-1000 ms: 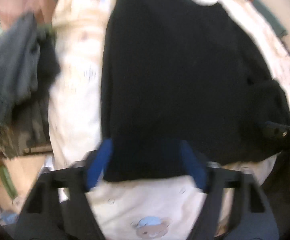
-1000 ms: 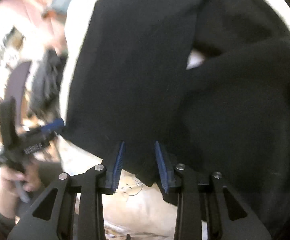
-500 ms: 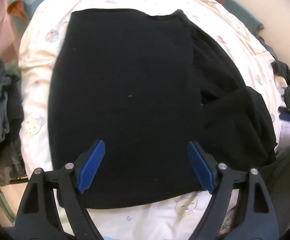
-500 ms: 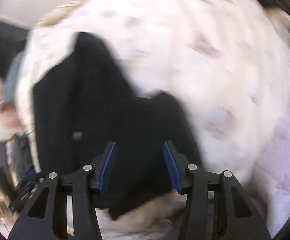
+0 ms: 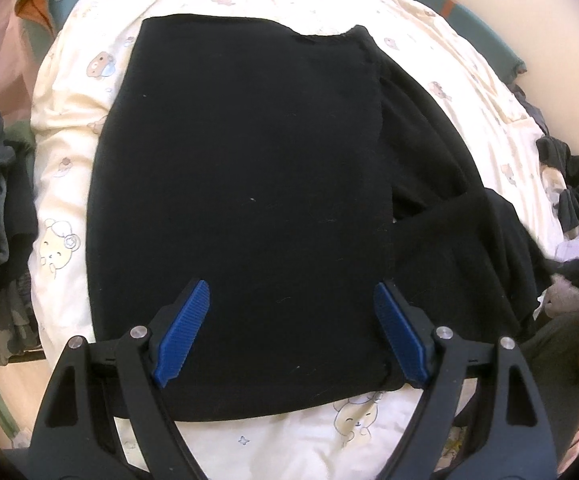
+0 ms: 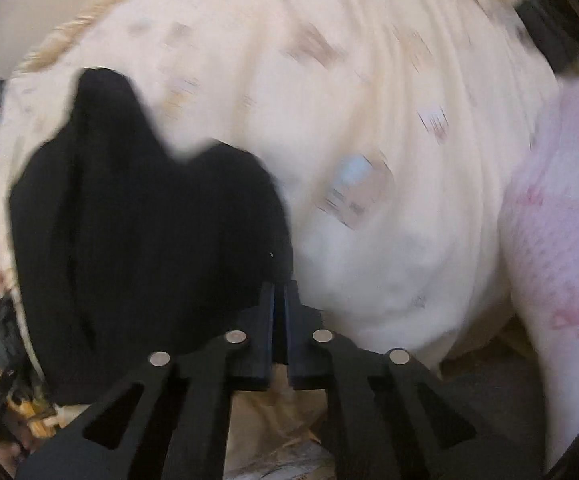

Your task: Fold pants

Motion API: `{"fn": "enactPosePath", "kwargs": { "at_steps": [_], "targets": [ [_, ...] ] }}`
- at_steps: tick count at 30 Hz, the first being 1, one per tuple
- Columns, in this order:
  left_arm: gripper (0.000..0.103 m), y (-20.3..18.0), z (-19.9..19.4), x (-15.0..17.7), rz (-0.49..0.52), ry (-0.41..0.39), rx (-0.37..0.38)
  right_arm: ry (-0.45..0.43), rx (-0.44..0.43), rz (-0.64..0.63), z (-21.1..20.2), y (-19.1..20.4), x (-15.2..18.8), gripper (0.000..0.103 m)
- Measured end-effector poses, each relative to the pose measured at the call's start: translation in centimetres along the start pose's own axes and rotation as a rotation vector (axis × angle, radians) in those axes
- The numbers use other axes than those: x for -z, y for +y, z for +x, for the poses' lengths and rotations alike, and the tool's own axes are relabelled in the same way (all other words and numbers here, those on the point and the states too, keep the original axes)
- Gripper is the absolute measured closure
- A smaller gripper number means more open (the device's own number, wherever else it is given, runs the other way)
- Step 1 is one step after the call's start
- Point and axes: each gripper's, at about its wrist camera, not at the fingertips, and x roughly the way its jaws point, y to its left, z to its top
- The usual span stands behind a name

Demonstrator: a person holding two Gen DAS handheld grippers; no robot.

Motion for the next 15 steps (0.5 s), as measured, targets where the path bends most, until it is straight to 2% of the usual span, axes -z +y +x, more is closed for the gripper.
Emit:
{"fn": "enactPosePath", "kwargs": {
  "at_steps": [3,5,8,13,15],
  "targets": [
    [0.021,0.4,-0.3,0.1,-0.009,-0.009,-0.003,-0.088,-0.102,-0.055,-4.0,1.7,-0.7,0.100],
    [0.021,0.5,-0.3,0.2,-0.004,-0.013,-0.017,-0.187,-0.217,-0.064,-7.3,2.4,-1.9,0.100],
    [0.021,0.6,-0.1,0.3,0.005,-0.014,-0.041,-0.295,-0.285,-0.070,-10.4,4.0,-5.0,0.100],
    [0.021,0.9,0.0,0.7,0.033,-0.028,-0.086,-0.429,-0.274,-0.035,-12.1,4.7,-10.0,0.100],
    [0.021,1.0,0.3,0.9,0.041,-0.020,-0.086,-0.500,-0.231,-0.013,-11.6,4.4,-12.2,0.100]
  ]
}}
